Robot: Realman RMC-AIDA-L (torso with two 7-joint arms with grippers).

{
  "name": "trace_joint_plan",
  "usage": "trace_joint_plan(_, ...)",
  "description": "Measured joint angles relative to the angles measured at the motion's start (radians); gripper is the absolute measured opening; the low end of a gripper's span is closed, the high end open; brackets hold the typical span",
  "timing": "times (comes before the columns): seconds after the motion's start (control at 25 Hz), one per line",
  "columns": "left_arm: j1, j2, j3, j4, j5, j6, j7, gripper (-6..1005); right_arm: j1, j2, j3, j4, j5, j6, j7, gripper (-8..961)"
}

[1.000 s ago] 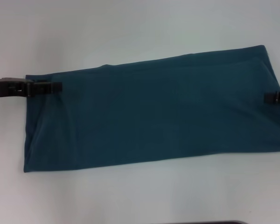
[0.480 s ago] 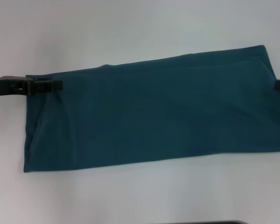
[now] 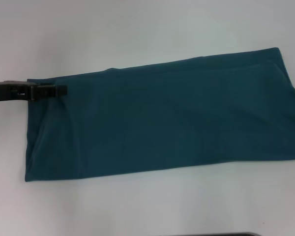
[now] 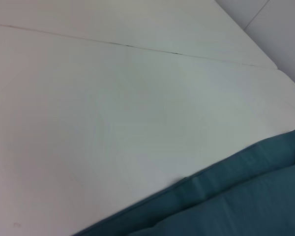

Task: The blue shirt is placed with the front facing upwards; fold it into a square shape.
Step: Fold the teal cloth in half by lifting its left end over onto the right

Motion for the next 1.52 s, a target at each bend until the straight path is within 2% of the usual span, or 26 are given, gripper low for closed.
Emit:
trace_joint_plan(0.2,0.011,0.011,0.000,0.000,-0.001,0.003,-0.010,608,-0.006,0.000,0.000,0.004,0.081,0.010,-0.039,687)
trace_joint_plan(0.4,0.031,0.025,-0.004,-0.003,0.005,0.011,-0.028,607,0.000,0.004,-0.003,0.001,0.088,0.015,-0.074,688)
trace_joint_plan(0.72,0.043,0.040,0.002,-0.001,0.012,0.013,-0.062,608,0.010,0.032,0.000,-0.001,0.133,0.028,-0.186,690)
trace_joint_plan(1.0,0.033,0.044,0.002,0.000,0.065,0.012,-0.130,608,-0.009,0.067,0.001,-0.022,0.354,0.050,-0.399,692)
trace_joint_plan(1.16,0.029,0.047,0.002,0.000,0.090,0.013,-0.178,608,0.004,0.053,-0.008,-0.078,0.385,0.035,-0.466,692)
trace_joint_plan(1.52,0.013,0.049,0.003,0.000,0.140,0.022,-0.250,607,0.028,0.040,-0.049,-0.070,0.377,0.031,-0.465,683)
